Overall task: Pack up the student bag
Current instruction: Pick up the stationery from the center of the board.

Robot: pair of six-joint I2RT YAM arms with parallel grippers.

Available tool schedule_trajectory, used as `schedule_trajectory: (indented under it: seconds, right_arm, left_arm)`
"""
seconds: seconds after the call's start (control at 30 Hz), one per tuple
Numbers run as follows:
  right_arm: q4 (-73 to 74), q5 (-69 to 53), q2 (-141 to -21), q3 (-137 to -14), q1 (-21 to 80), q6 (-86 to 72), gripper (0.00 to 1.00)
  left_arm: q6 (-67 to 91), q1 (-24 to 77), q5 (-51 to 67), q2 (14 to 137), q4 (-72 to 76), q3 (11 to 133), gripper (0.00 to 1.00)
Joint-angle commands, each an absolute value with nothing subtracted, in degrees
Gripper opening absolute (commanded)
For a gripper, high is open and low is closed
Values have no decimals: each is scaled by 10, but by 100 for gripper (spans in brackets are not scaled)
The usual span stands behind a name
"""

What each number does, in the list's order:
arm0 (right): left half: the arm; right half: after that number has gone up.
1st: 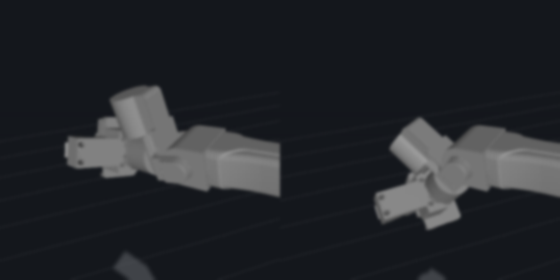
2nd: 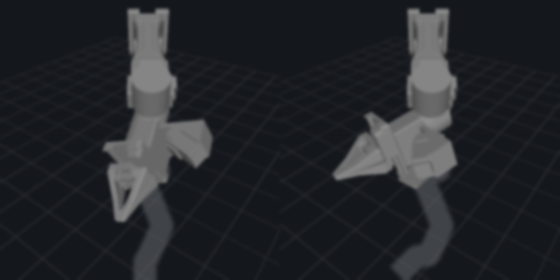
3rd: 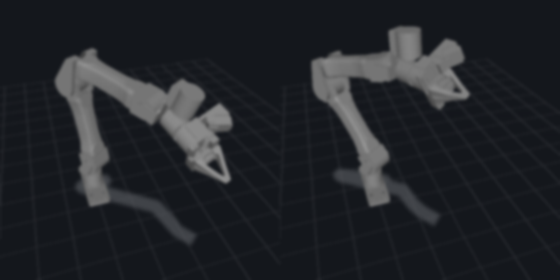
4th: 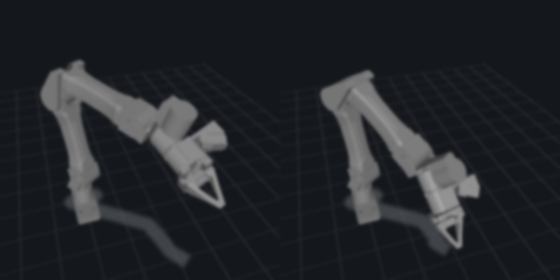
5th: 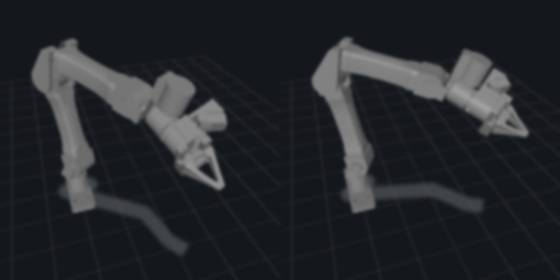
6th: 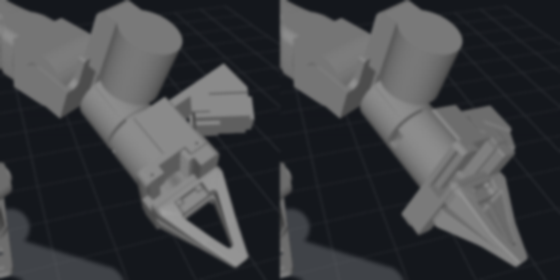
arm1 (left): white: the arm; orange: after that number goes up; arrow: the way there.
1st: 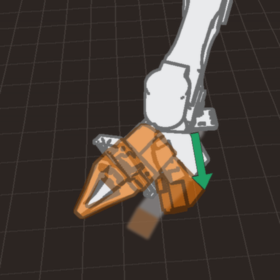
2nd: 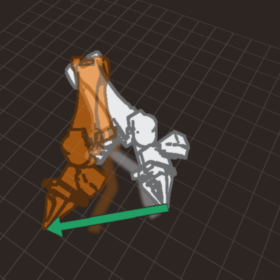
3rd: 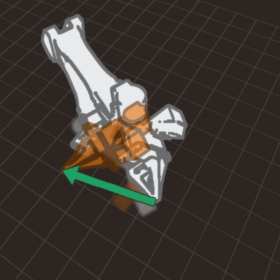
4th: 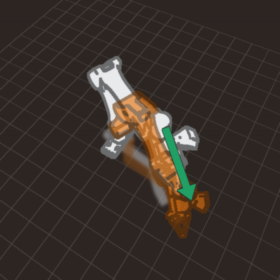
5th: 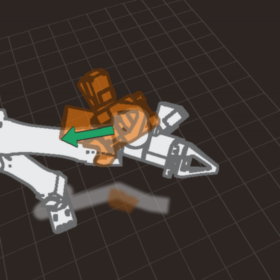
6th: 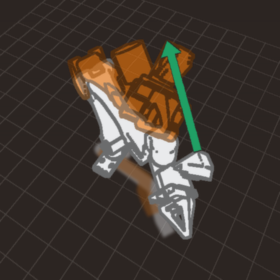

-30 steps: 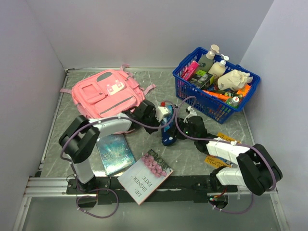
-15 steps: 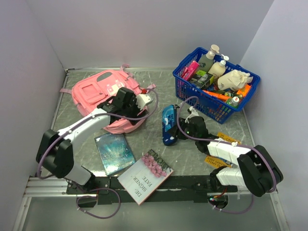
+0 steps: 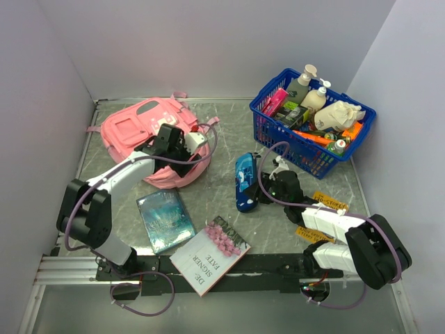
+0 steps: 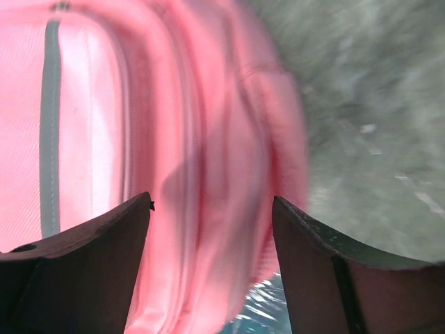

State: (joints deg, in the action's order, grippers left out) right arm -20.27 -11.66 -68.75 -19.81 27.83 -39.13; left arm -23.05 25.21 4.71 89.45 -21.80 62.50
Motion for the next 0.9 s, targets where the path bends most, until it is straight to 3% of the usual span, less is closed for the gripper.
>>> schedule_trajectory:
  seconds: [0.0, 0.17, 0.4, 0.73, 0.87]
  right_arm:
    - [-223, -127, -680, -199, 275, -387, 34]
    - [-228, -135, -687, -202, 273, -389, 34]
    - [-221, -138, -676, -205, 272, -389, 34]
    - [-223, -148, -646, -190, 265, -395, 33]
    - [-233, -157, -647, -186, 260, -398, 33]
  left_arm:
    - [-213, 250, 166, 835, -263, 670, 74]
    - [-218, 238, 120, 833, -222, 664, 72]
    - [-236, 229, -55, 918, -135, 637, 64]
    - [-226, 228, -138, 954, -62, 628, 63]
    - [-225, 229, -170, 978, -47, 622, 55]
